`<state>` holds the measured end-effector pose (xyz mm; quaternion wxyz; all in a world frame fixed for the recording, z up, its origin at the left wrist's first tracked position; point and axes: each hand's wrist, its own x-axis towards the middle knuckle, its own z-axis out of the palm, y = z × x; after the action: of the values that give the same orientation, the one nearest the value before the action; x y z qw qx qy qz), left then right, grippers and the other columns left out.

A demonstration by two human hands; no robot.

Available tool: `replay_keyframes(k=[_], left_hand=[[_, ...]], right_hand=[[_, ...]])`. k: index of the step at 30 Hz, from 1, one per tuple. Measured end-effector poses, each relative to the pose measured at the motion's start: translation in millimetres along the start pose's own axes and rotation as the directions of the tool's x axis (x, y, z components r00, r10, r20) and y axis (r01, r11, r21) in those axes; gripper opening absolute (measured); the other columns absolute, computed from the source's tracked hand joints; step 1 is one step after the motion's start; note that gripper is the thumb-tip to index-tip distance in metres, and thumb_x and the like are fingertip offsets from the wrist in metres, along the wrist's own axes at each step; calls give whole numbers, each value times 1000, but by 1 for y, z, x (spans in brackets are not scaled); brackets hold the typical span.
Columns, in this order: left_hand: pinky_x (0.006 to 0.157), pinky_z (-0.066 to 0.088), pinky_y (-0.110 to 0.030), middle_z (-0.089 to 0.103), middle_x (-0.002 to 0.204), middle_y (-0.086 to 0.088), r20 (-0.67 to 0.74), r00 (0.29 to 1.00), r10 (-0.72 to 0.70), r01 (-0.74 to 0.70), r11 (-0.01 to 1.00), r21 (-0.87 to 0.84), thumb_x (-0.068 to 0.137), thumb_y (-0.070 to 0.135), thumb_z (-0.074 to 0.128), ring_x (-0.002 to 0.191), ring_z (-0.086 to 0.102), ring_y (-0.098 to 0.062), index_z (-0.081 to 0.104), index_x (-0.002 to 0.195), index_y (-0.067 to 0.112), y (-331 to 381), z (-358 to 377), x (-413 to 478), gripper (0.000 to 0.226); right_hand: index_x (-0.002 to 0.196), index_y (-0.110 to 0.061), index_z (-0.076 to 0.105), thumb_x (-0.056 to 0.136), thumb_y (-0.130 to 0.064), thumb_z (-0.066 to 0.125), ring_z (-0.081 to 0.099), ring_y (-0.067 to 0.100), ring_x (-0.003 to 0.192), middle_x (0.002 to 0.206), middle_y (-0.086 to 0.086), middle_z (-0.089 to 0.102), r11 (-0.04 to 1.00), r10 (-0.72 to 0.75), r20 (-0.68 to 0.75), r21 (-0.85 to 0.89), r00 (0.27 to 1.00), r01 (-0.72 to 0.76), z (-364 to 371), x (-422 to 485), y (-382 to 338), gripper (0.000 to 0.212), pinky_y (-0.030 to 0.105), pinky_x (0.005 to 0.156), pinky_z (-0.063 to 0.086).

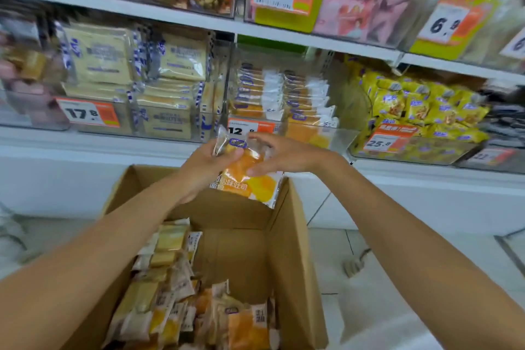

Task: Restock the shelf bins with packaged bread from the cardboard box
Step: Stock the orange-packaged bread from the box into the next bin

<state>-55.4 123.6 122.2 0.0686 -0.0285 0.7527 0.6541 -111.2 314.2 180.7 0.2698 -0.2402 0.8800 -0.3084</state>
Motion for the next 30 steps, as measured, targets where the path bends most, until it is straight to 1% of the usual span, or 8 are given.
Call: replay_keyframes(k=[2, 5, 10, 13, 15, 19, 26, 30], left_hand=[[89, 48, -31, 65, 122, 6, 31, 997, 70, -70, 998, 0, 79, 59, 71, 114, 60, -13, 55, 129, 29, 29, 16, 14, 61], [76, 47, -20, 63, 103, 11, 52, 984, 173, -174, 984, 23, 91, 42, 64, 95, 59, -3, 55, 100, 39, 75, 47, 41, 13], [90, 52, -28, 67, 104, 6, 112, 968, 224, -230, 972, 48, 90, 45, 67, 104, 64, -14, 58, 94, 36, 125, 86, 109, 13], [66, 46, -15, 59, 81, 9, 142, 972, 187, -205, 970, 127, 92, 40, 65, 78, 58, -7, 55, 86, 32, 129, 95, 144, 14], [71, 45, -18, 61, 89, 7, 157, 980, 124, -154, 968, 196, 90, 42, 66, 83, 59, -8, 58, 98, 25, 124, 93, 162, 20], [106, 44, -38, 55, 136, 0, 187, 982, 22, -85, 938, 337, 76, 58, 73, 122, 54, -20, 39, 146, 20, 109, 80, 185, 87], [74, 53, -21, 70, 101, 1, 383, 924, 17, -211, 857, 471, 78, 15, 83, 89, 68, -10, 40, 136, 27, 106, 69, 195, 73], [81, 50, -27, 70, 111, 0, 383, 924, -7, -235, 780, 580, 82, -7, 65, 108, 64, -19, 55, 133, 19, 111, 49, 205, 58]], right_hand=[[147, -19, 37, 74, -39, 83, 42, 12, 134, 150, -6, 42, 993, 12, -122, -117, 992, -27, -31, -17, 0, 89, 21, 98, 37], [137, -15, 51, 72, -34, 86, 52, 9, 115, 134, -4, 54, 975, -29, -301, -217, 953, -39, -83, -37, 1, 77, 21, 90, 40], [135, -16, 55, 68, -38, 87, 52, 15, 118, 135, -1, 54, 950, -21, -449, -287, 893, -122, -161, -30, 36, 77, 24, 92, 39], [130, -16, 58, 68, -41, 87, 52, 15, 106, 128, 2, 57, 907, -7, -467, -374, 884, -191, -181, -6, 58, 74, 26, 84, 39], [130, -13, 58, 67, -43, 87, 55, 18, 105, 126, 6, 60, 873, -14, -480, -433, 877, -223, -183, 10, 67, 75, 28, 84, 43], [132, -18, 55, 64, -55, 83, 50, 28, 116, 123, 8, 60, 743, -94, -445, -627, 891, -235, -176, 34, 76, 82, 43, 97, 46], [117, -22, 49, 76, -53, 74, 54, 21, 91, 107, -1, 62, 568, -117, -331, -795, 936, -210, -175, 26, 72, 57, 33, 75, 40], [138, -24, 40, 79, -52, 71, 58, 24, 104, 119, 0, 62, 525, -124, -331, -822, 936, -221, -176, 20, 80, 72, 32, 75, 41]])
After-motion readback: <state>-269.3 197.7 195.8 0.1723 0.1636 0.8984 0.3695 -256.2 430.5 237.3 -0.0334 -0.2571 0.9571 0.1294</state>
